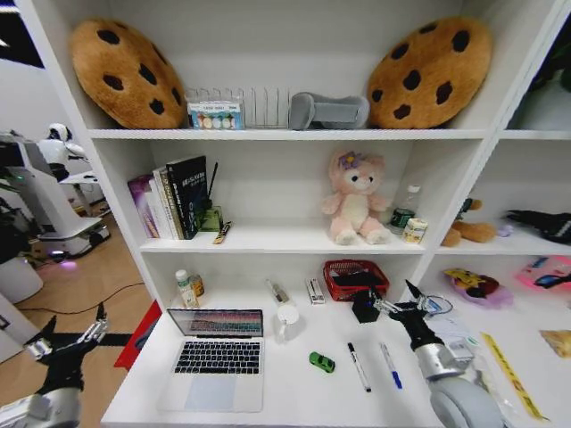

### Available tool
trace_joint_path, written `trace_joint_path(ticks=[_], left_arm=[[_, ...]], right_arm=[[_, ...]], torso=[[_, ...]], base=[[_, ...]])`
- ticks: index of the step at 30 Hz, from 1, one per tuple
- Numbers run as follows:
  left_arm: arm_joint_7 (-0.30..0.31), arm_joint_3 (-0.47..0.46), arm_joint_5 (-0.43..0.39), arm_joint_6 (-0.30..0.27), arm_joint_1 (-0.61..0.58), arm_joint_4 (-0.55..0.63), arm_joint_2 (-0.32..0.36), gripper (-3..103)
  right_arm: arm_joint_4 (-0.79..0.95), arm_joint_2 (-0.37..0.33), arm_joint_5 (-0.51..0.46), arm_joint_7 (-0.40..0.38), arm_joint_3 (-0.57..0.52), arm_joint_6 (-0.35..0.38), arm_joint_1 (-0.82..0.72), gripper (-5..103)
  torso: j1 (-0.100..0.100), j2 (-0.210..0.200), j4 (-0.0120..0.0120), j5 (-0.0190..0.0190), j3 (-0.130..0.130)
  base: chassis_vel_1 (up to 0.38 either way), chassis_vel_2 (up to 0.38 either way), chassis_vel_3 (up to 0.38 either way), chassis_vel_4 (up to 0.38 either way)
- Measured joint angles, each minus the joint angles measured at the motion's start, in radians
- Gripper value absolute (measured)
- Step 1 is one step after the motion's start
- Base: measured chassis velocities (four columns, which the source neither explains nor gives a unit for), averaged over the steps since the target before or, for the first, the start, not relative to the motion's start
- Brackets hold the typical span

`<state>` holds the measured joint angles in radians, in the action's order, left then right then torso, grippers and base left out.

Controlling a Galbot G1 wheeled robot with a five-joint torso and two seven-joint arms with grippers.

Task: Organize the objects on the table.

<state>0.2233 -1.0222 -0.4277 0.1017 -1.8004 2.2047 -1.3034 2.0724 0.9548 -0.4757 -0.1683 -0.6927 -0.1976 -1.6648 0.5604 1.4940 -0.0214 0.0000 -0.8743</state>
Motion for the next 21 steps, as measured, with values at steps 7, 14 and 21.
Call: trace_joint_path(ticks=[7,14,21], left_arm=[[-0.006,0.014,-0.009,-0.015,-0.01,0.008,0.074,53],[-0.006,0.018,-0.037,-0.047,-0.016,0.032,0.216,26],[0.003,0.054,-0.061,-0.086,-0.013,0.038,0.375,4]], right_arm=[[0.02,0.017,0.007,-0.005,-0.015,-0.002,-0.044,100],[0.028,0.042,0.034,-0.007,-0.022,-0.021,-0.081,100],[-0.008,0.132,0.088,-0.006,0.0,-0.052,-0.119,100]], torso=[[0.0,0.0,0.0001,-0.0002,0.0],[0.0,0.0,-0.0001,-0.0001,0.0],[0.0,0.0,0.0001,0.0,0.0]], base=[[0.0,0.0,0.0,0.0],[0.0,0.0,0.0,0.0],[0.0,0.0,0.0,0.0]])
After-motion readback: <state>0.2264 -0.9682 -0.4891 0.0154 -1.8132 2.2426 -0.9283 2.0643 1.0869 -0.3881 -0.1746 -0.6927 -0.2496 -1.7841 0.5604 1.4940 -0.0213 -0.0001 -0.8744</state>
